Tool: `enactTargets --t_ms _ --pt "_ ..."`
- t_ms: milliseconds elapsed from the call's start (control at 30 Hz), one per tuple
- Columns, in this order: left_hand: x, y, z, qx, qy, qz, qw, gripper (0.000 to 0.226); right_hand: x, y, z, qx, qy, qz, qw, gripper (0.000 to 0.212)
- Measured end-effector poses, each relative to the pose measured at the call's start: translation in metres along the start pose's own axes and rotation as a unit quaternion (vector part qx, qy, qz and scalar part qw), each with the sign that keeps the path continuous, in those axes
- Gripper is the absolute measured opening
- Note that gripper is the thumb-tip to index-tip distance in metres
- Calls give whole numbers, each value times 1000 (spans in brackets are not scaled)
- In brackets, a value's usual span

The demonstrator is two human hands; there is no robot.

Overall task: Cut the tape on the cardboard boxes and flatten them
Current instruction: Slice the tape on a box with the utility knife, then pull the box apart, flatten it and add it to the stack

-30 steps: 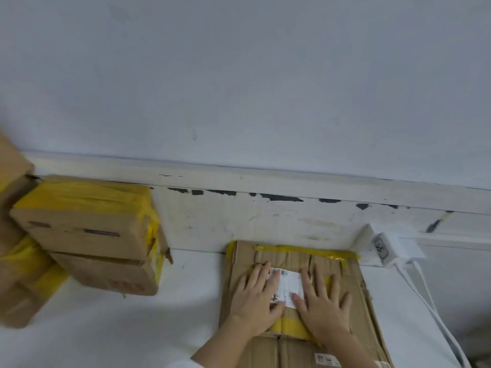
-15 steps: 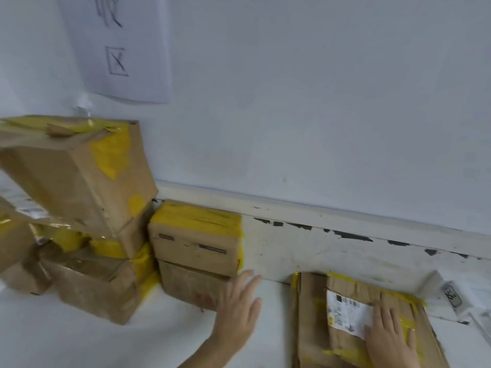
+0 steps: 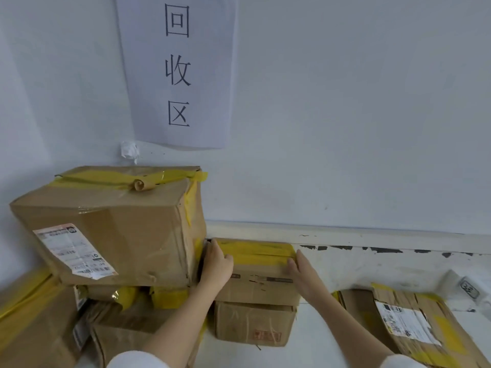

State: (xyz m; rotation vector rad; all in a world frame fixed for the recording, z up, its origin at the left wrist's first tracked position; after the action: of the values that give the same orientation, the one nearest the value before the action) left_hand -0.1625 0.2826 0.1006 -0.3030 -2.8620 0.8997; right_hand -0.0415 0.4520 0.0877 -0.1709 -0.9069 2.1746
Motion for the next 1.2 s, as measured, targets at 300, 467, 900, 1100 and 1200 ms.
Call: enactTargets --t_ms 300,467,900,1100,1200 --pt "2 -6 8 -116 -139 19 983 53 10 -1 -8 79 110 -29 990 32" --pt "-28 -13 -10 -208 -123 61 968 30 -7 -30 -12 130 65 -89 985 25" --pt "-237 -61 61 -378 -329 110 859 71 -131 -57 -50 241 60 -68 966 18" --pt "-284 -55 140 -182 -333 159 912 37 -139 13 -55 182 72 128 972 12" --pt "-278 -56 154 -20 -311 224 923 18 -129 48 -45 119 15 244 962 14"
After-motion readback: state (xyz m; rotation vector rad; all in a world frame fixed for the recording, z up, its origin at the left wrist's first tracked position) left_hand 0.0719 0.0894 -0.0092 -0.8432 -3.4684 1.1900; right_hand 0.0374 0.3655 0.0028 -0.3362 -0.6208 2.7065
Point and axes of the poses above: each hand's wrist, its own x-axis towards the middle knuckle, its own y-axis out of the palm, z = x × y, the point moved 3 cm from there along x, towards the middle knuckle, and after that the axes turned 14 degrees about -z, right-handed, at the moved point
